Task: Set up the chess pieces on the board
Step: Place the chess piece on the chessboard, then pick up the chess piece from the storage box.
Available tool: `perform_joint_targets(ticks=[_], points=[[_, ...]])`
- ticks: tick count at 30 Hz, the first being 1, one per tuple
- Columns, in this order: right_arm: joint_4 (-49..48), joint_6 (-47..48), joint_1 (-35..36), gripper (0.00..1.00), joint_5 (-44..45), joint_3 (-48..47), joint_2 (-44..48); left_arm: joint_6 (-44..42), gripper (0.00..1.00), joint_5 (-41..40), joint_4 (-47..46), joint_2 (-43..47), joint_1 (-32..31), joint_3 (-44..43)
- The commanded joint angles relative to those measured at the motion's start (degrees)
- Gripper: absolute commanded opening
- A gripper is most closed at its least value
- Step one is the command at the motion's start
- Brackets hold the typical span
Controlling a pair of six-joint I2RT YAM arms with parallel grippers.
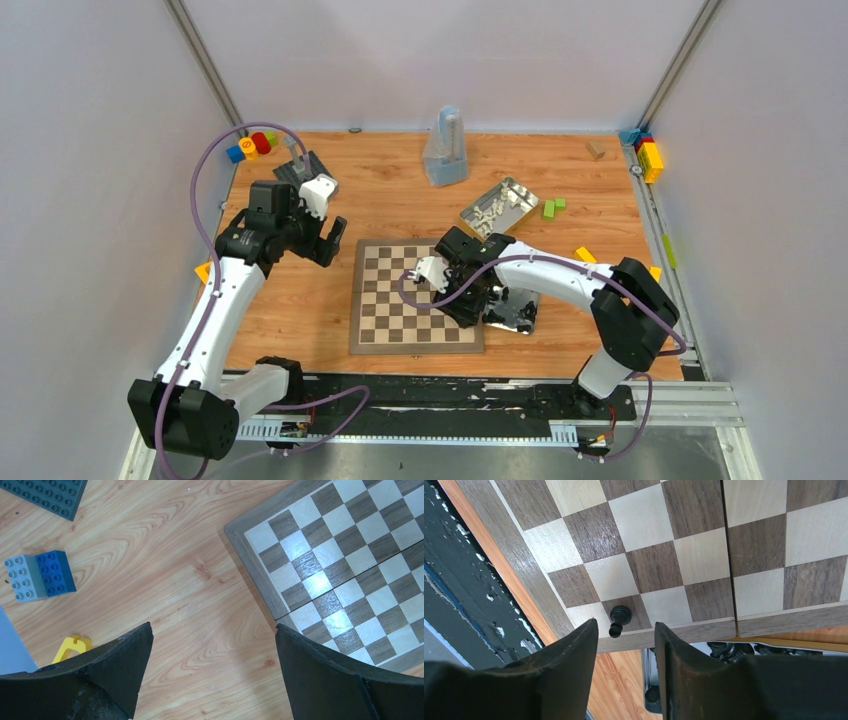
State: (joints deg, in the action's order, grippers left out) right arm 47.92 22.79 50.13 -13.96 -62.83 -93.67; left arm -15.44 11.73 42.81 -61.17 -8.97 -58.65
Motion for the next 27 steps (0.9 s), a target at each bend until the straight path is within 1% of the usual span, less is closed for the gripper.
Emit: perform_joint_targets(ticks=[1,5,10,14,17,22,27], points=[[-1.3,0.2,-0.4,0.48,0.8,-1.1,2.7,-0.8,1.00,0.9,-1.6,0.7,-0.2,0.0],[-1.3,-0.6,-4.3,0.50,0.8,-1.1,5.4,-0.8,1.00,1.1,-1.5,0.9,-0.2,-0.1],[-1.2,-1.9,-11.8,0.49,-0.9,-0.5,9.6,-0.9,1.00,1.3,-1.4,1.4,-0.2,0.0],[-1.2,-2.3,-18.6,0.43,-1.4,0.4,10.7,-0.9,1.00,1.4,-1.6,1.4,-0.2,0.0],[-1.3,-2.1,-22.3,0.39,-1.6,1.8,10.4,-0.9,1.00,1.5,-1.7,1.3,-0.2,-0.1],[-3.1,-2.0,-24.1,0.38,-0.5,5.4,9.3,-0.8,1.00,1.7,-1.9,0.8,-0.2,-0.2],[-4.5,-2.6,-24.7,0.38,-1.3,7.1,7.6,-0.7,1.00,1.9,-1.8,0.5,-0.2,-0.5]])
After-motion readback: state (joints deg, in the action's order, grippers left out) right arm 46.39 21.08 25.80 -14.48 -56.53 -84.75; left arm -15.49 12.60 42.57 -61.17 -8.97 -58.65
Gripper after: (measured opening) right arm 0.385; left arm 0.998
